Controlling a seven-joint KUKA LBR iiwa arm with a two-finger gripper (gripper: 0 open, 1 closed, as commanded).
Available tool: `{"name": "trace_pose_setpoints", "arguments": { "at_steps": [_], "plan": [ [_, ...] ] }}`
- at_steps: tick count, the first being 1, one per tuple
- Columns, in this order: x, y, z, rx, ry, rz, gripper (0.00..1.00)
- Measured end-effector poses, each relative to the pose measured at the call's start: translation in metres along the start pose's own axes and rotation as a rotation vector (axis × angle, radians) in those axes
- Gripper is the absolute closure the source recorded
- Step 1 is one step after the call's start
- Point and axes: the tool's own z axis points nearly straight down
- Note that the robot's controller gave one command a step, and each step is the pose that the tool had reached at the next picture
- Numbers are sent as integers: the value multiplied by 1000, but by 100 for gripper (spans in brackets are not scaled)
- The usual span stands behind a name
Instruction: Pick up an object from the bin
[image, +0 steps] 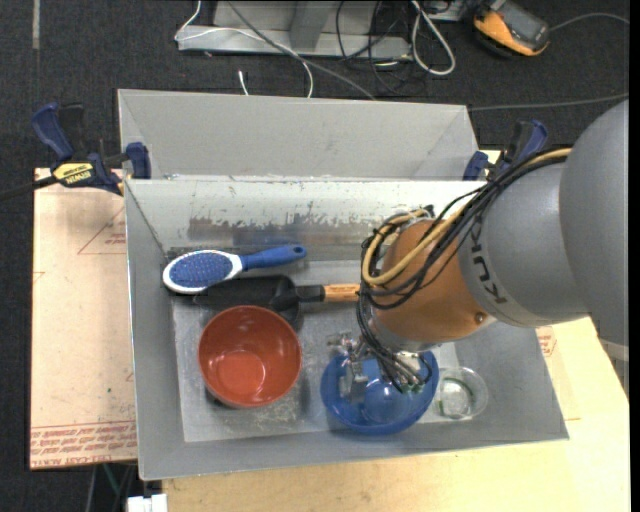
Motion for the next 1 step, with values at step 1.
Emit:
{"name": "trace_pose_setpoints", "arguments": {
  "at_steps": [1],
  "plan": [
    [0,0,0,0,0,0,100]
  ]
}}
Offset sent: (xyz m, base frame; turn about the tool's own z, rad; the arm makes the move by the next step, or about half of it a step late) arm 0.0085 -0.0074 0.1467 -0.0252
